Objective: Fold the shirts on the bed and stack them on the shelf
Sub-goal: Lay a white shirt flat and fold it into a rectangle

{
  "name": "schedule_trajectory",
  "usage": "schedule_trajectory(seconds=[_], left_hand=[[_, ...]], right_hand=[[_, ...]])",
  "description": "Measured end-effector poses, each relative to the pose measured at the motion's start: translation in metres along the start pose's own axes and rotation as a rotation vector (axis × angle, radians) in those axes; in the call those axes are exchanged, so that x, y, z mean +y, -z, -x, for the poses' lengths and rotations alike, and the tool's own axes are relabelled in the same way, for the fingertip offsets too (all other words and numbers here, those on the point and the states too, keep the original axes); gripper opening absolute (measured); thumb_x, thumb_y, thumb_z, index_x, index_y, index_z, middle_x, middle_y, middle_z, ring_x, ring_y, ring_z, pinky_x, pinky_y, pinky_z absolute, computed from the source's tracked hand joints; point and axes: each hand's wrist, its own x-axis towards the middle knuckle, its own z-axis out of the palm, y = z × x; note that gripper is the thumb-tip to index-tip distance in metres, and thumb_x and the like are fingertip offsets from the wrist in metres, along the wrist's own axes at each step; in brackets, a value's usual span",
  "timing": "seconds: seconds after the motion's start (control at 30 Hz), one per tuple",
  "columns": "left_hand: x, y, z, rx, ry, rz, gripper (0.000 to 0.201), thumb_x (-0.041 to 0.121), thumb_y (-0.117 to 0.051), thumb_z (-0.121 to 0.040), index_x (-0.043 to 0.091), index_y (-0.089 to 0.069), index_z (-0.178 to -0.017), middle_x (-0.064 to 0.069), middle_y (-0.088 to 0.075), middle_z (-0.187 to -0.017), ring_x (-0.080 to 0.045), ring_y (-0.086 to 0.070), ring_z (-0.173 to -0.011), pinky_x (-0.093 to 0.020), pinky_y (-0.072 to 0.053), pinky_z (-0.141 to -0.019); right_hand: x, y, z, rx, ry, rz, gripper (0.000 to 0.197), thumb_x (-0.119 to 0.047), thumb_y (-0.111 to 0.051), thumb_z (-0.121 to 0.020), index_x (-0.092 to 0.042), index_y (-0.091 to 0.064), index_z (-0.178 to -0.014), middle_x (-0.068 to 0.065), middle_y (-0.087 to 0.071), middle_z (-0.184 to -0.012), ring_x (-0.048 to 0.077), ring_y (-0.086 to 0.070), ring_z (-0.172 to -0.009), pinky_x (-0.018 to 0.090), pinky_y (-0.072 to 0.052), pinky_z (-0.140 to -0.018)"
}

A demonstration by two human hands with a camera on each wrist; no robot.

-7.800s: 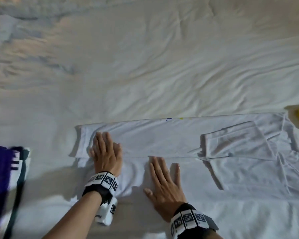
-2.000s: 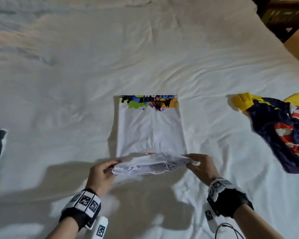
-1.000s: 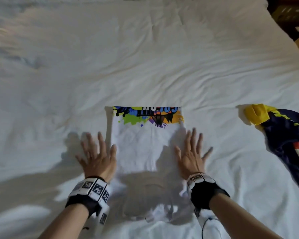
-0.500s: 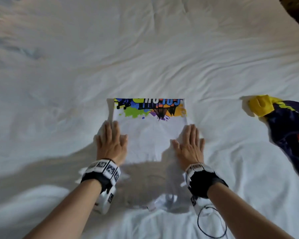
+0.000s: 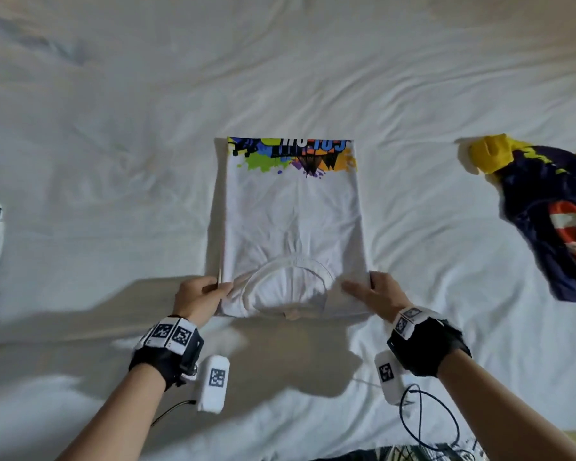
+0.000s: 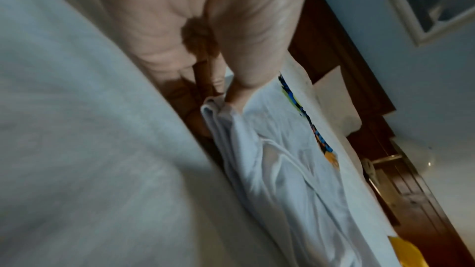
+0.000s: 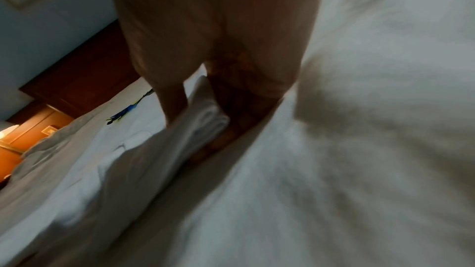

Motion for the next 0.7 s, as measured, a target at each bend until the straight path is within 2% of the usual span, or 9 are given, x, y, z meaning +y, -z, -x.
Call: schedule_trajectory(seconds=[0.13,0.2,0.23,0.3,0.4,0.47,0.53,0.63,0.7], left_hand=[[-0.005,-0.011,0.026,-0.124,0.153,0.23,0.016,0.004,-0.07,-0.085,0.011,-0.071,-0.071,-0.004,-0.065,-0.063,-0.016,-0.059,-0.059,-0.022,-0.055,-0.052],[-0.007,-0.018,0.033,-0.08,0.153,0.109,0.01,0.012,-0.077,-0.08,0.015,-0.073,-0.072,-0.007,-0.071,-0.071,-0.021,-0.068,-0.069,-0.034,-0.06,-0.067],[-0.005,-0.02,0.035,-0.022,0.104,-0.068,0.005,0.018,-0.078,-0.078,0.015,-0.075,-0.075,-0.007,-0.073,-0.078,-0.024,-0.07,-0.078,-0.039,-0.059,-0.076],[0.018,-0.027,0.037,0.134,-0.012,-0.427,0.02,0.026,-0.075,-0.078,0.018,-0.073,-0.096,-0.006,-0.072,-0.1,-0.029,-0.065,-0.098,-0.038,-0.053,-0.087],[0.083,-0.049,0.028,0.174,-0.327,-0.483,0.038,0.021,-0.067,-0.083,0.017,-0.061,-0.12,-0.007,-0.06,-0.123,-0.03,-0.054,-0.116,-0.037,-0.045,-0.094],[0.123,-0.077,0.012,-0.024,-0.589,-0.439,0.039,0.011,-0.062,-0.087,0.015,-0.059,-0.125,-0.004,-0.062,-0.122,-0.027,-0.058,-0.112,-0.035,-0.047,-0.095],[0.159,-0.11,0.002,-0.285,-0.749,-0.549,0.05,0.002,-0.054,-0.088,0.021,-0.053,-0.134,0.001,-0.061,-0.126,-0.024,-0.058,-0.115,-0.037,-0.047,-0.097],[0.202,-0.158,0.001,-0.536,-0.942,-0.995,0.068,-0.006,-0.043,-0.086,0.03,-0.042,-0.143,0.003,-0.045,-0.145,-0.02,-0.041,-0.133,-0.039,-0.038,-0.107],[0.211,-0.184,0.0,-0.638,-1.074,-1.354,0.069,-0.007,-0.042,-0.085,0.027,-0.039,-0.145,0.002,-0.041,-0.148,-0.02,-0.029,-0.14,-0.045,-0.025,-0.114]], right_hand=[[0.02,0.009,0.012,0.096,-0.071,-0.15,0.04,-0.051,-0.077,-0.07,-0.012,-0.073,-0.081,0.009,-0.074,-0.079,0.031,-0.071,-0.08,0.049,-0.058,-0.076],[0.026,0.003,0.025,0.143,-0.173,-0.37,0.034,-0.045,-0.08,-0.069,-0.013,-0.075,-0.08,0.011,-0.074,-0.078,0.034,-0.071,-0.082,0.049,-0.059,-0.078],[0.027,-0.003,0.032,0.155,-0.241,-0.489,0.034,-0.043,-0.082,-0.068,-0.012,-0.075,-0.081,0.011,-0.074,-0.077,0.033,-0.071,-0.08,0.048,-0.059,-0.08],[0.027,-0.02,0.045,0.172,-0.339,-0.755,0.032,-0.035,-0.084,-0.07,-0.008,-0.072,-0.083,0.012,-0.071,-0.075,0.03,-0.069,-0.072,0.045,-0.06,-0.078],[0.018,-0.044,0.056,0.131,-0.364,-0.988,0.036,-0.027,-0.075,-0.083,-0.002,-0.063,-0.105,0.008,-0.066,-0.086,0.022,-0.066,-0.075,0.03,-0.058,-0.07],[0.008,-0.057,0.059,0.096,-0.348,-1.018,0.043,-0.021,-0.073,-0.085,-0.003,-0.06,-0.121,0.008,-0.067,-0.092,0.02,-0.068,-0.079,0.021,-0.053,-0.067],[-0.002,-0.072,0.056,0.067,-0.366,-0.991,0.038,-0.014,-0.078,-0.079,-0.002,-0.064,-0.112,0.009,-0.068,-0.081,0.016,-0.069,-0.069,0.02,-0.051,-0.059],[-0.017,-0.088,0.05,0.0,-0.481,-0.999,0.061,-0.031,-0.095,-0.049,0.004,-0.069,-0.092,0.011,-0.072,-0.074,0.024,-0.071,-0.069,0.037,-0.06,-0.065],[-0.017,-0.091,0.044,0.036,-0.483,-0.999,0.047,-0.03,-0.095,-0.046,-0.003,-0.071,-0.076,0.012,-0.073,-0.071,0.03,-0.072,-0.074,0.047,-0.06,-0.073]])
